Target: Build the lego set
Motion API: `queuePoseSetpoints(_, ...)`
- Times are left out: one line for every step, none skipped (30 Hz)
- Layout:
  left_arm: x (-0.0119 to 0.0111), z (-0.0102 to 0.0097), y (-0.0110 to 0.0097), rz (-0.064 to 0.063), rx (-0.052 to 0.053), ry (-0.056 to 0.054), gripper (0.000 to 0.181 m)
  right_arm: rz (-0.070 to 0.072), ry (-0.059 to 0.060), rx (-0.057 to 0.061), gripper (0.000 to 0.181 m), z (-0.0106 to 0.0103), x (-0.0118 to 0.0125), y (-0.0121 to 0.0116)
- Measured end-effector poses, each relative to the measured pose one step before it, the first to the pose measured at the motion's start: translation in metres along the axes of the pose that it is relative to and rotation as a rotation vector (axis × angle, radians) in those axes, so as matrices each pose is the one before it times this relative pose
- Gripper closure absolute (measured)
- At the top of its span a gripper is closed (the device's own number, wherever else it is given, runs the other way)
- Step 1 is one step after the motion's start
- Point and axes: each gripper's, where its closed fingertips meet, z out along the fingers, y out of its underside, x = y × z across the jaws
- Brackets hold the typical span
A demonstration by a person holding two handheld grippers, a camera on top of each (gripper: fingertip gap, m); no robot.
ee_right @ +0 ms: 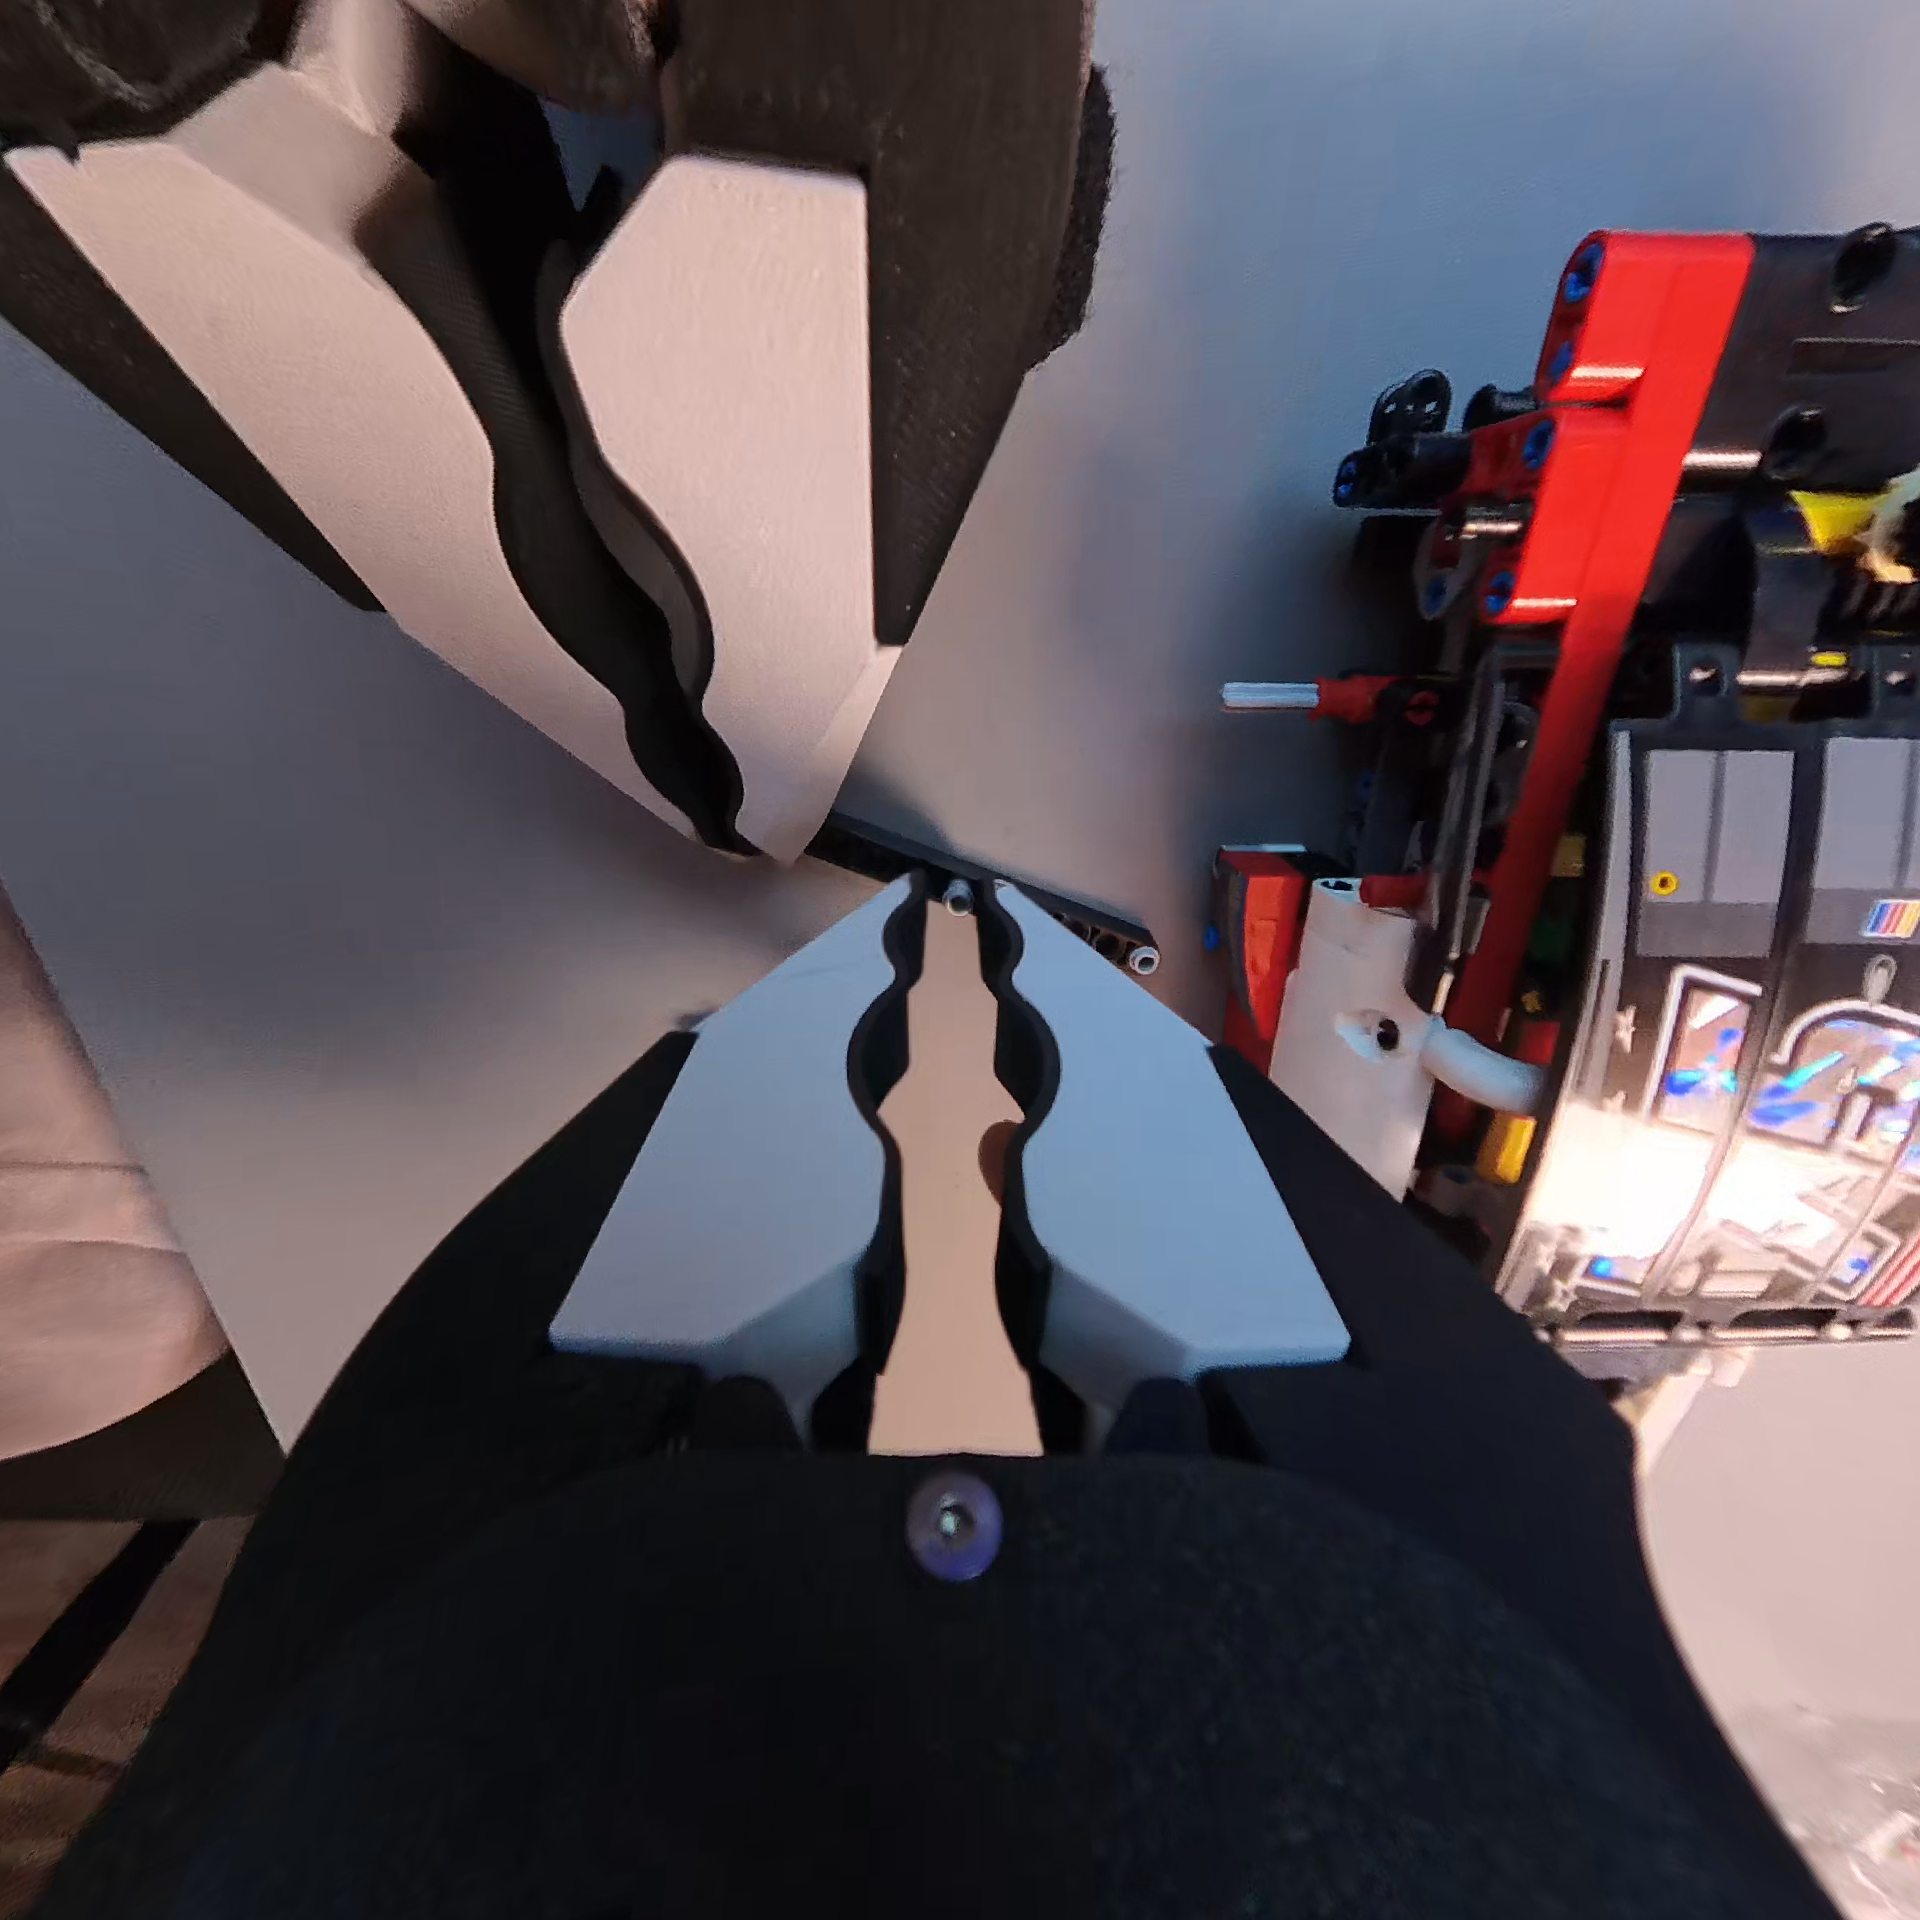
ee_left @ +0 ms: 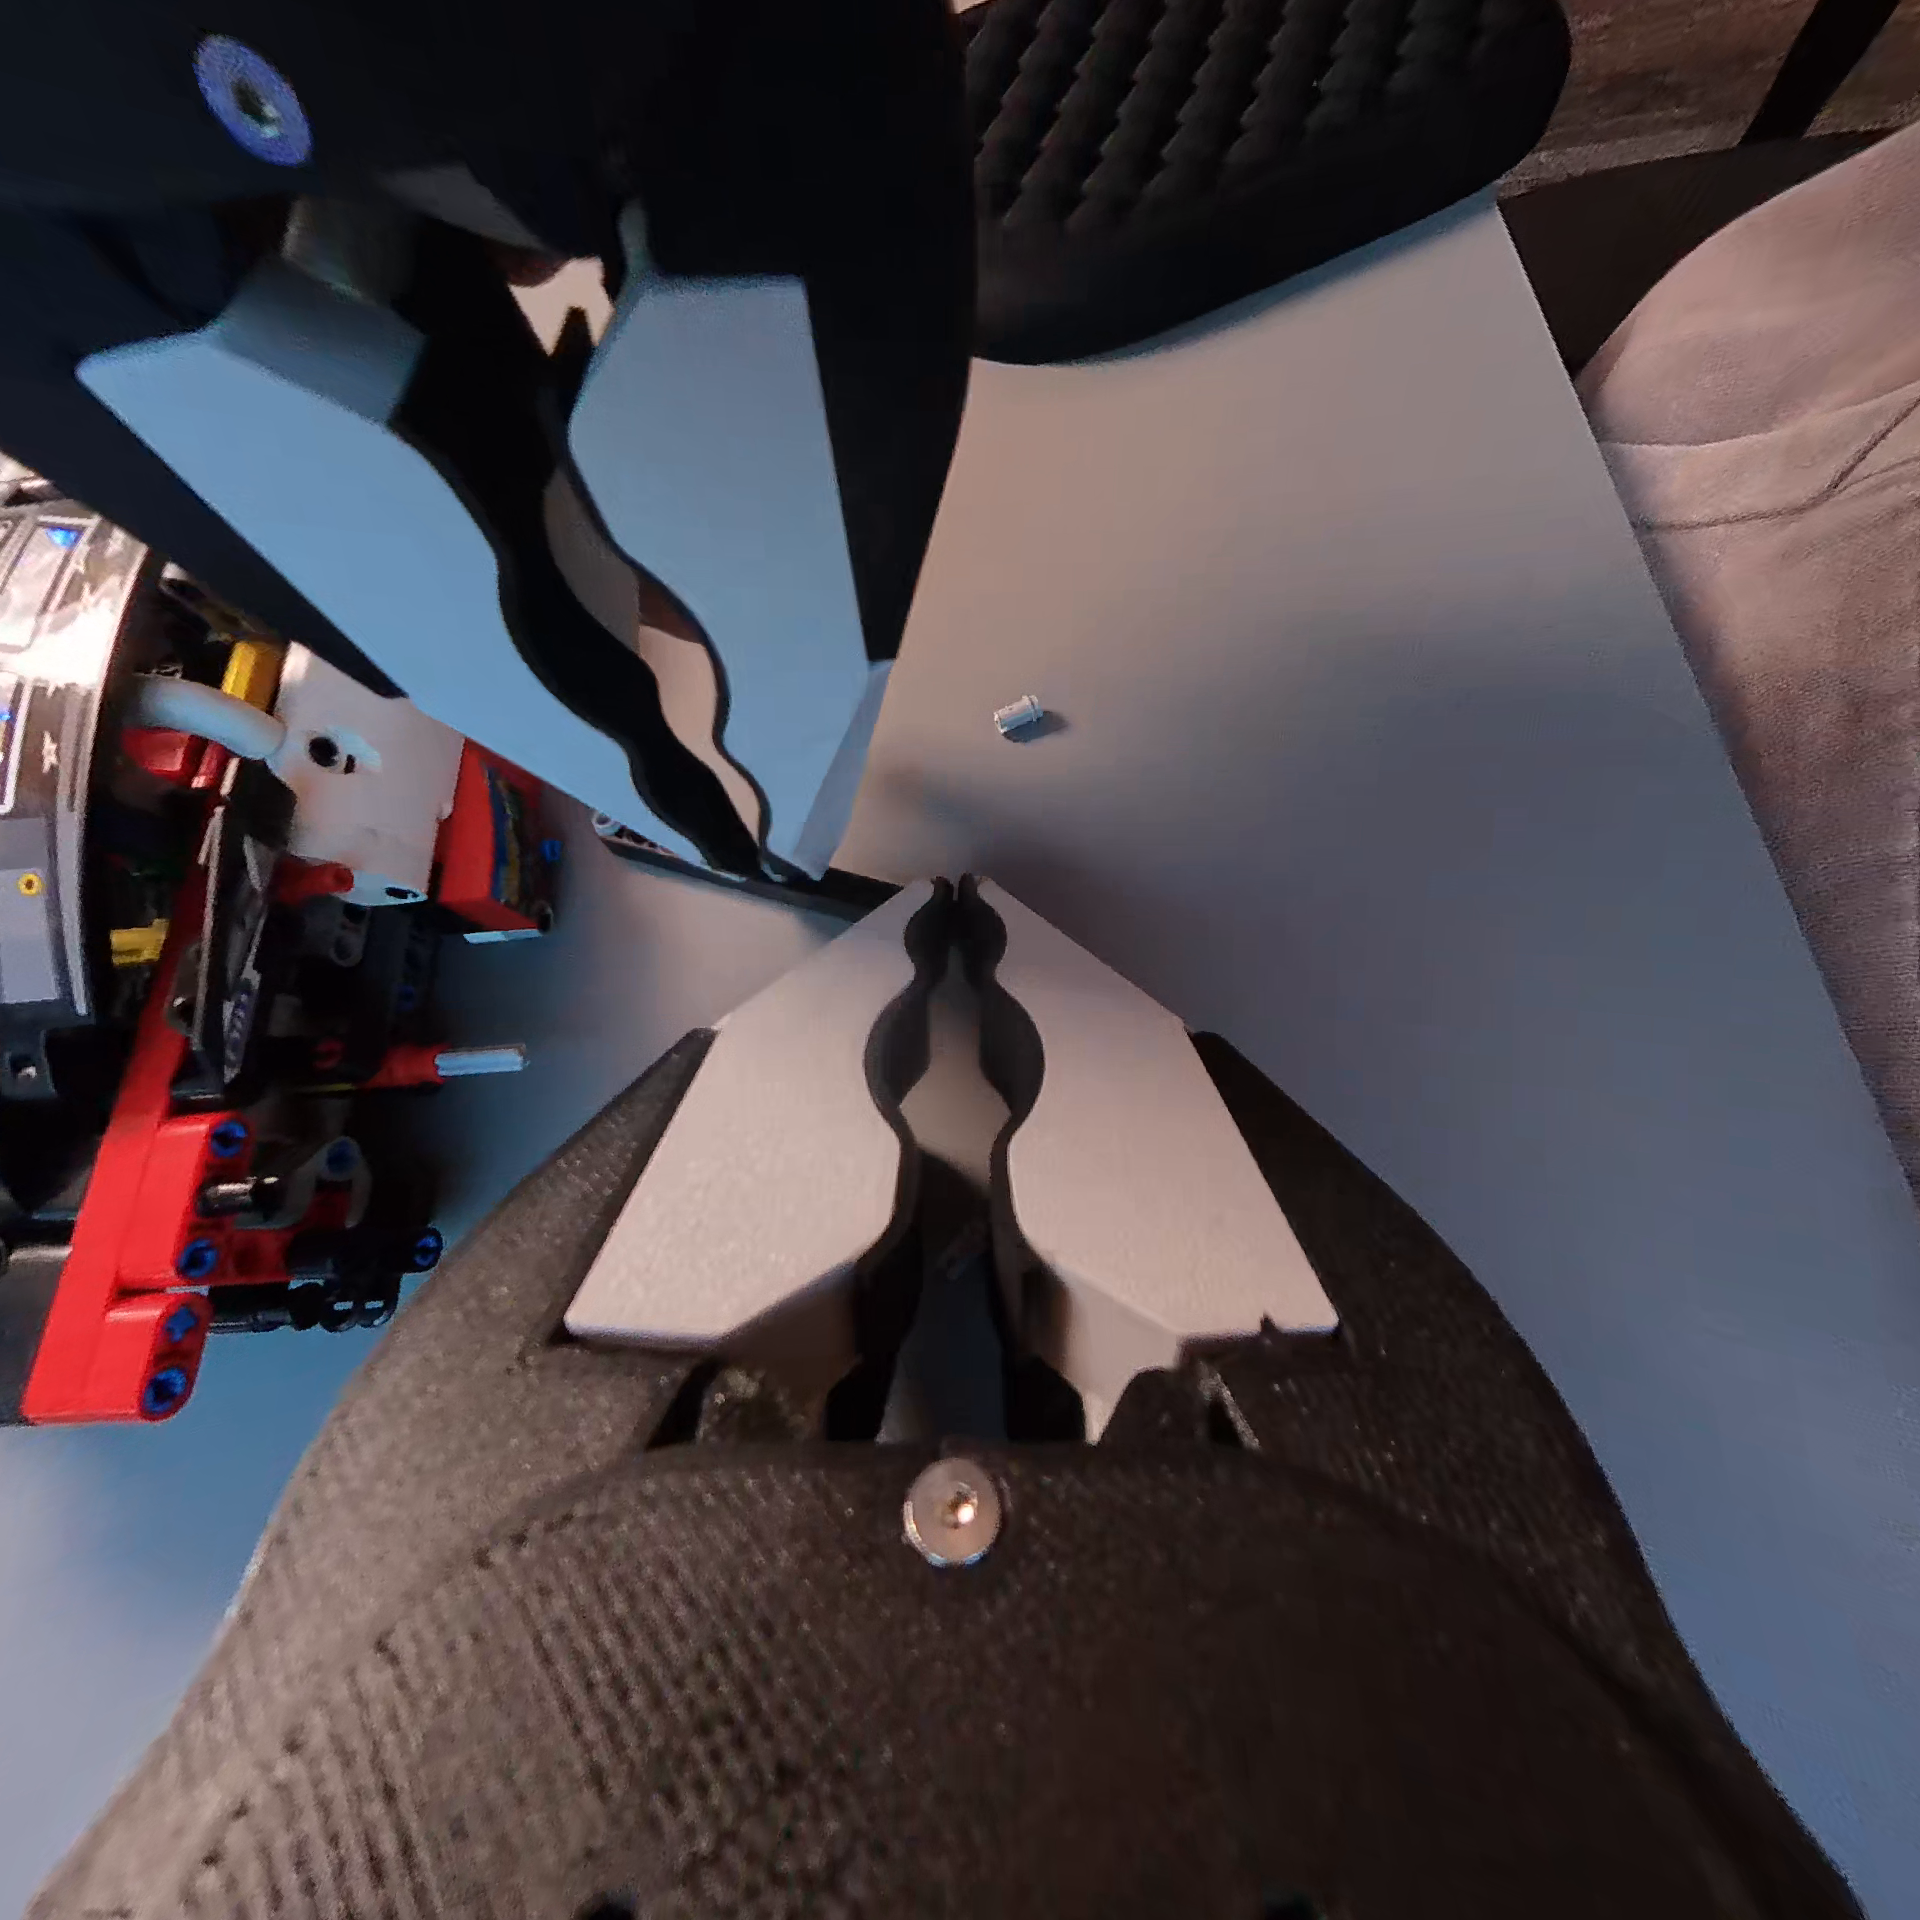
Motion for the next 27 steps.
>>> queuePoseSetpoints(-0.00015, -0.00027, 0.00016, -0.0141, 0.0006, 0.0071, 0.181, 0.0101, -0.0037, 0.0223, 0.172, -0.00018, -0.00008, -0.00063)
queuePoseSetpoints(-0.00024, -0.0003, 0.00013, -0.0139, 0.0009, 0.0075, 0.181, 0.008, 0.0087, 0.0169, 0.17, -0.00068, 0.00218, 0.00003)
queuePoseSetpoints(-0.00038, -0.00043, 0.00015, -0.009, 0.0007, 0.0039, 0.181, 0.0071, 0.0035, 0.0188, 0.17, -0.00134, 0.00163, -0.00008)
queuePoseSetpoints(-0.00046, -0.00013, 0.00017, -0.003, -0.0002, -0.0004, 0.181, 0.008, -0.0049, 0.0264, 0.169, -0.00195, 0.00045, -0.001)
queuePoseSetpoints(-0.00011, -0.00001, 0.00011, 0.0013, 0.0, -0.0014, 0.181, 0.0081, -0.0044, 0.036, 0.168, -0.00273, 0.00014, -0.00212)
queuePoseSetpoints(0.00009, -0.00007, 0.00002, 0.0021, 0.0, -0.0012, 0.181, 0.0073, -0.0003, 0.0342, 0.169, -0.00288, 0.0004, -0.00164)
queuePoseSetpoints(0.00005, -0.00003, 0.00001, 0.0003, 0.0001, -0.0001, 0.181, 0.0002, 0.0049, 0.0261, 0.169, -0.00233, 0.00026, -0.00021)
queuePoseSetpoints(-0.00009, 0.00001, 0.00002, -0.002, 0.0002, 0.0015, 0.181, -0.0043, 0.0082, 0.0195, 0.172, -0.00113, -0.00008, 0.00074)
queuePoseSetpoints(0.00005, 0.00001, 0.00001, -0.0028, 0.0002, 0.0021, 0.181, 0.0017, 0.008, 0.0179, 0.176, 0.00003, -0.00019, 0.00079)
queuePoseSetpoints(-0.00007, 0.00007, -0.00003, -0.002, 0.0001, 0.0014, 0.181, 0.0077, 0.0058, 0.0193, 0.18, 0.00089, -0.00029, -0.0001)
queuePoseSetpoints(-0.00005, -0.00004, 0.00004, -0.0007, 0.0, 0.0002, 0.181, 0.0085, -0.0011, 0.0213, 0.181, 0.00117, -0.00088, -0.00082)
queuePoseSetpoints(0.00002, 0.00009, 0.00005, 0.0004, -0.0001, -0.0006, 0.181, 0.0074, -0.0021, 0.0102, 0.181, 0.00156, -0.00073, 0.00008)
queuePoseSetpoints(-0.00007, -0.00004, 0.00003, 0.0007, -0.0001, -0.0008, 0.181, 0.0015, 0.0031, -0.006, 0.181, 0.00229, 0.00024, 0.00211)
queuePoseSetpoints(0.00001, 0.00003, -0.00002, 0.0004, -0.0001, -0.0007, 0.181, -0.0016, 0.0073, -0.0008, 0.181, 0.00195, 0.00098, 0.00124)
queuePoseSetpoints(-0.00004, -0.00001, 0.00013, -0.0003, 0.0, -0.0002, 0.181, 0.0072, -0.0029, 0.0079, 0.181, 0.00023, 0.00012, -0.00081)
queuePoseSetpoints(-0.00009, 0.0, 0.00001, -0.0007, 0.0001, 0.0006, 0.181, 0.0074, -0.0044, -0.0045, 0.181, 0.00017, -0.00003, 0.00014)
queuePoseSetpoints(0.00005, 0.00004, -0.00003, -0.0008, 0.0001, 0.0006, 0.181, 0.0042, -0.0005, -0.0141, 0.181, 0.00112, -0.00001, 0.00146)
queuePoseSetpoints(-0.00003, -0.00003, 0.00003, -0.0008, 0.0, 0.0003, 0.181, 0.0079, 0.0041, -0.0362, 0.181, 0.00271, 0.0002, 0.00461)
queuePoseSetpoints(-0.00001, 0.00002, 0.00012, -0.0007, 0.0, 0.0005, 0.181, 0.0033, 0.0047, -0.0006, 0.181, 0.0008, 0.00045, -0.00094)
queuePoseSetpoints(0.00001, -0.00003, 0.00003, -0.0006, 0.0, 0.0007, 0.181, 0.0066, -0.0041, -0.0095, 0.181, 0.00001, -0.00004, 0.00051)
queuePoseSetpoints(-0.00001, 0.00004, -0.00002, -0.0003, 0.0, 0.0004, 0.181, 0.011, -0.0073, -0.0069, 0.181, -0.00002, 0.00003, 0.00014)
queuePoseSetpoints(0.00001, 0.0, -0.00001, 0.0, 0.0, 0.0, 0.181, 0.0202, -0.0113, -0.0086, 0.181, -0.00004, -0.00002, 0.00002)
queuePoseSetpoints(-0.00008, -0.00007, 0.00005, -0.0001, 0.0001, -0.0003, 0.181, 0.0253, -0.0143, -0.0108, 0.181, -0.00007, 0.00001, 0.00005)
queuePoseSetpoints(-0.00006, 0.00001, -0.00002, -0.0003, 0.0001, -0.0006, 0.181, 0.006, -0.0045, -0.0031, 0.181, 0.00014, 0.00025, -0.00067)
queuePoseSetpoints(0.00001, -0.00012, 0.00007, -0.0007, 0.0003, 0.0003, 0.181, -0.0101, 0.0051, 0.0055, 0.181, 0.00018, 0.00029, -0.00099)
queuePoseSetpoints(-0.00009, -0.0002, 0.0, -0.0013, 0.0005, 0.0003, 0.181, -0.0224, 0.0082, 0.0101, 0.181, -0.00044, -0.00001, -0.0002)
queuePoseSetpoints(-0.00026, -0.00027, 0.00005, -0.0012, 0.0005, -0.0006, 0.181, -0.0148, 0.0134, 0.011, 0.181, -0.0016, 0.00064, 0.00103)
